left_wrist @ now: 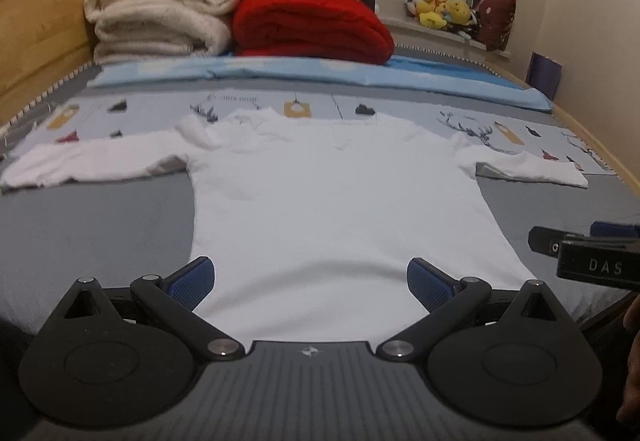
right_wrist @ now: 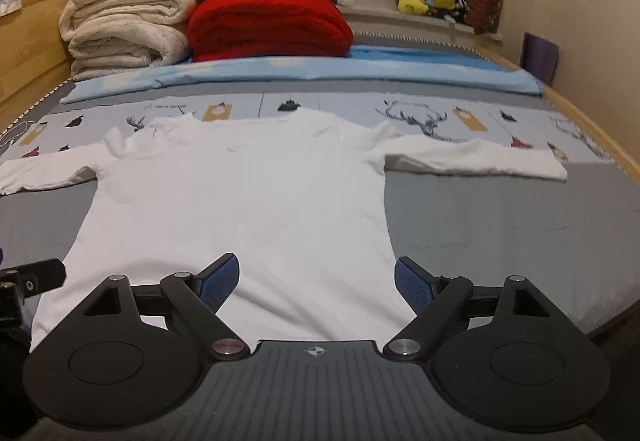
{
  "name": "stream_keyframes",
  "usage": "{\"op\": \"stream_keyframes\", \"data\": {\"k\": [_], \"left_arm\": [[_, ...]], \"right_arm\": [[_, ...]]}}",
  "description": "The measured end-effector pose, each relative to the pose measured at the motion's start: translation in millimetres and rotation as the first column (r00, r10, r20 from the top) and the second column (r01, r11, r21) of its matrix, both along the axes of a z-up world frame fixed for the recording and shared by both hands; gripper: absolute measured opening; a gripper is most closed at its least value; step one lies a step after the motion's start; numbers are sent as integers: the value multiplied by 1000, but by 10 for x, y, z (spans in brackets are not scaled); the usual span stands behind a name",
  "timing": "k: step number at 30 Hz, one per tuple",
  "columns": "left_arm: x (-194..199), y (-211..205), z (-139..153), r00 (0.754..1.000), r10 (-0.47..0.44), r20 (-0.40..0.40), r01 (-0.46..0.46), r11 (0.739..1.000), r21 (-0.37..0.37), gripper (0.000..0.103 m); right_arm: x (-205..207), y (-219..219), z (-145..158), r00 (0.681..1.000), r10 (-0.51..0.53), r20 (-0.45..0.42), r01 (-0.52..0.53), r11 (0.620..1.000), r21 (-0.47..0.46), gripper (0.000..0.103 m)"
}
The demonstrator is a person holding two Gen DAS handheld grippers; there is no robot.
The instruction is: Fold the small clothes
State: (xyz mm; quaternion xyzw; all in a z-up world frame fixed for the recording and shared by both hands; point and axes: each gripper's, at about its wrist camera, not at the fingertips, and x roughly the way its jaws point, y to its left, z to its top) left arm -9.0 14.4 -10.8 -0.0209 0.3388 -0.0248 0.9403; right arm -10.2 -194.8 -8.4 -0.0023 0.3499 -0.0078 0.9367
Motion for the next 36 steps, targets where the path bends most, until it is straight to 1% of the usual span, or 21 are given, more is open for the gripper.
{"op": "stream_keyframes", "data": {"k": [2,5,7,11,13,17,19,21,24,28,31,32,33,34,36], "left_arm": [[-19,-30,-5,1000,-6,31,5,1000,22,103],[-30,-51,-14,999,-4,53,2,999,43,103],[-33,-56,-6,998,-4,60,2,999,39,103],[-43,-53,9,997,-20,75,17,999,46,103],[-43,-40,17,997,-32,73,29,999,38,103],[-47,-3,72,995,-26,97,20,998,58,103],[-31,31,149,993,-28,118,20,997,69,103],[23,66,265,989,-52,135,44,997,64,103],[216,140,496,982,-67,178,59,997,50,103],[653,191,723,970,-100,222,93,995,39,101],[1078,185,809,956,-138,258,122,989,79,93],[1207,186,824,952,-147,267,127,988,93,85],[1343,196,823,950,-154,273,130,986,104,80],[1480,221,797,947,-160,279,135,985,107,79],[1655,294,701,941,-160,299,133,985,108,69]], "right_arm": [[4,50,19,1000,2,20,-2,1000,-16,92],[23,115,81,999,14,51,-13,1000,-4,93],[43,143,125,997,28,70,-29,1000,12,93],[59,195,182,994,26,105,-27,1000,10,94],[85,232,180,995,29,98,-30,999,17,95],[152,292,145,997,31,70,-34,999,36,95],[181,325,124,998,32,61,-35,998,46,95],[204,343,96,998,31,60,-34,998,54,95],[259,343,50,999,25,49,-29,997,69,95],[286,328,76,996,7,88,-14,997,80,95],[289,298,90,994,-12,107,2,996,90,95],[284,290,95,993,-18,115,9,996,86,95],[278,283,101,992,-24,122,14,997,79,95],[269,275,108,991,-27,132,18,997,74,95],[243,260,130,987,-32,160,23,998,58,95]]}}
